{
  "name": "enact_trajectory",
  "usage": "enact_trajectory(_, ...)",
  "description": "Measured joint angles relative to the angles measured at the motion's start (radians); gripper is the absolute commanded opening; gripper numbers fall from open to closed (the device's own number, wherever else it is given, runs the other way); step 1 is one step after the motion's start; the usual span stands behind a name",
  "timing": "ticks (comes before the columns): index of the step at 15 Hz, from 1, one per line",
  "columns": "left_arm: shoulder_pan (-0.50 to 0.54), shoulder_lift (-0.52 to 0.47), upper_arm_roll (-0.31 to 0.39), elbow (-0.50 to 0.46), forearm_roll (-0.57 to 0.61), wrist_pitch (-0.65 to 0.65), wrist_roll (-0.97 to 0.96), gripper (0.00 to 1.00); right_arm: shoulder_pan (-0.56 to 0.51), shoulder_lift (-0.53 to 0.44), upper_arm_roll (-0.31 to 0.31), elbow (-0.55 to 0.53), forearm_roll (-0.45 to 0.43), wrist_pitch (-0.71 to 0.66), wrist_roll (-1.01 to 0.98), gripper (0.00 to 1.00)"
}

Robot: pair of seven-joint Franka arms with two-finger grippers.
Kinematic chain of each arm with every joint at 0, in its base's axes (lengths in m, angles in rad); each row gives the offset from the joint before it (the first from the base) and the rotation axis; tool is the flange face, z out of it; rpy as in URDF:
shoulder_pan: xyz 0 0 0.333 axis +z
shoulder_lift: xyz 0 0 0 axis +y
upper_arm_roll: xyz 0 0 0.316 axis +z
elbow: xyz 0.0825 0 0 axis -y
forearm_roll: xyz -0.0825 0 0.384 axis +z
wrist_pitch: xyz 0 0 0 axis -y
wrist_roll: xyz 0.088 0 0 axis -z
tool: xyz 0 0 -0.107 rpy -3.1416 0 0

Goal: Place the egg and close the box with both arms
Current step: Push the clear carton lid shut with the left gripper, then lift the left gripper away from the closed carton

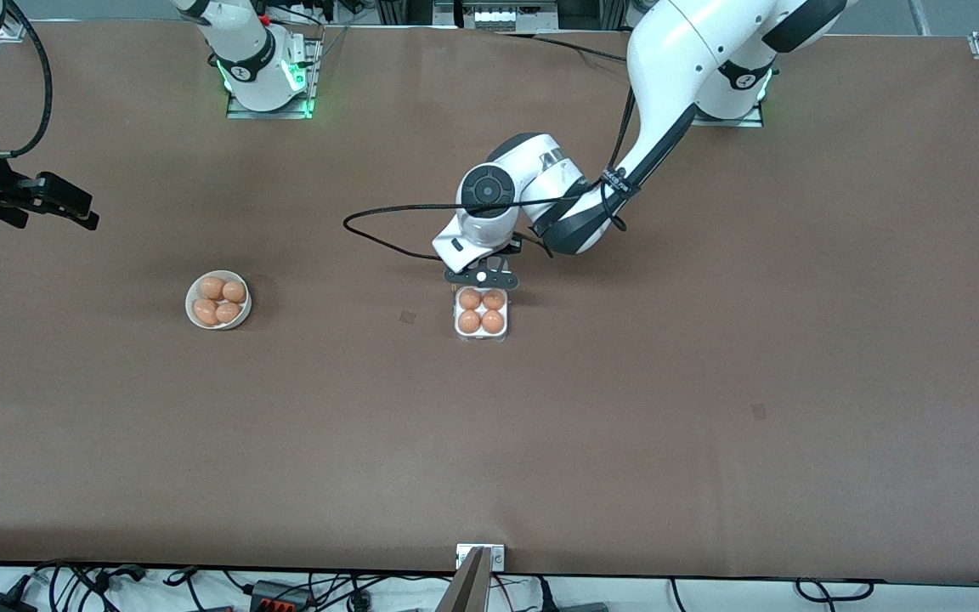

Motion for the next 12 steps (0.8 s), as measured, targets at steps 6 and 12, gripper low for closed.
enact_trajectory(6, 0.005, 0.01, 0.041, 0.113, 0.004, 0.001, 0.0, 0.0, 0.0, -0.005, 0.0, 0.001, 0.0, 0.0, 0.0, 1.0)
enact_trajectory(12, 0.042, -0.031, 0.051, 0.131, 0.018, -0.086, -0.005, 0.0, 0.001, -0.009, 0.0, 0.0, 0.0, -0.002, 0.0, 1.0)
